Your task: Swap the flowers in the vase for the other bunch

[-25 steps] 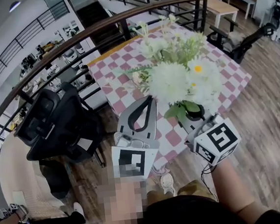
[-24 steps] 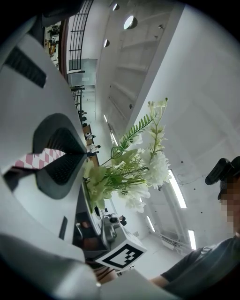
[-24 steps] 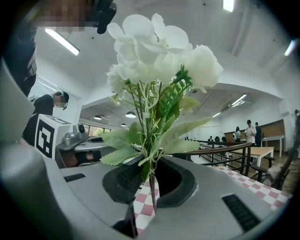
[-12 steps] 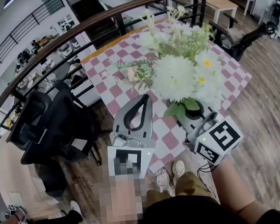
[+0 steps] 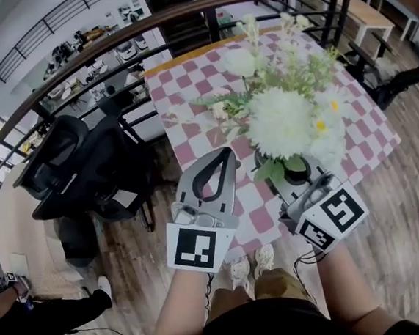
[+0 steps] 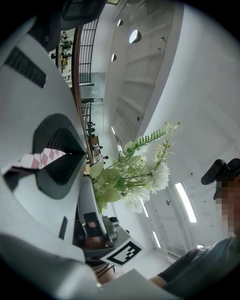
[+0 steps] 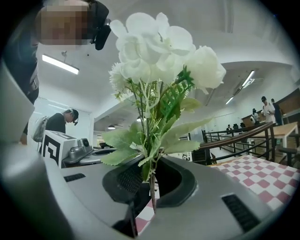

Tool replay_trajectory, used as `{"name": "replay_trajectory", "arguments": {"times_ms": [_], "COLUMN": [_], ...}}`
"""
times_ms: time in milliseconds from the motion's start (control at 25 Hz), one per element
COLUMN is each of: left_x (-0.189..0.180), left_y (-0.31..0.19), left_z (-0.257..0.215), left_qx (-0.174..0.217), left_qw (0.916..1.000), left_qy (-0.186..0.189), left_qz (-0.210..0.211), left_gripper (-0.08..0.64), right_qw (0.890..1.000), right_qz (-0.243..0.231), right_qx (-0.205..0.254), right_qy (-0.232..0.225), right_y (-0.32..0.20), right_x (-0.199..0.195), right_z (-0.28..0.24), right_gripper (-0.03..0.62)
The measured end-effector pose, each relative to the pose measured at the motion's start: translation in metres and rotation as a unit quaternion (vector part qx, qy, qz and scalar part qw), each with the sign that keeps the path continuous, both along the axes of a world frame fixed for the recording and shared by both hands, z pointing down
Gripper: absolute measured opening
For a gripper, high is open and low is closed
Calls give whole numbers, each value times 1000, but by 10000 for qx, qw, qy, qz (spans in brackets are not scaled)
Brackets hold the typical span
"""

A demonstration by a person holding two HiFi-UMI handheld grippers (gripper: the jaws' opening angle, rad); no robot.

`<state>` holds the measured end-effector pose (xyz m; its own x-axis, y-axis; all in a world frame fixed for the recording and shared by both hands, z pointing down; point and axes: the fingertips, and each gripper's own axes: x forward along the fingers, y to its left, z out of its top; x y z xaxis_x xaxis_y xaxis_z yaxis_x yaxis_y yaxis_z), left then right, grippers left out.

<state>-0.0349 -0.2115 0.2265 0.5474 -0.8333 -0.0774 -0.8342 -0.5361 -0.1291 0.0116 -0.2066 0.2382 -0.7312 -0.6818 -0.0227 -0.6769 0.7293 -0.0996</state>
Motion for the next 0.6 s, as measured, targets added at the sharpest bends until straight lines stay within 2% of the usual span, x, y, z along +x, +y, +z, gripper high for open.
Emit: {"name": "replay_trajectory", "arguments": {"times_ms": [600], "left_x": [4], "left_y": [-23], "left_z": [34], "left_qx": [-236], "left_qw": [9974], "left_qy": [-214], "left_qz": [-645], "left_gripper": [8], "right_qw": [9973], "right_qz": [-651], "right_qx": [-225], "right_qy": [-263], "right_y": [-36], "right_x": [1], "right_z": [36], "right_gripper": [67]}}
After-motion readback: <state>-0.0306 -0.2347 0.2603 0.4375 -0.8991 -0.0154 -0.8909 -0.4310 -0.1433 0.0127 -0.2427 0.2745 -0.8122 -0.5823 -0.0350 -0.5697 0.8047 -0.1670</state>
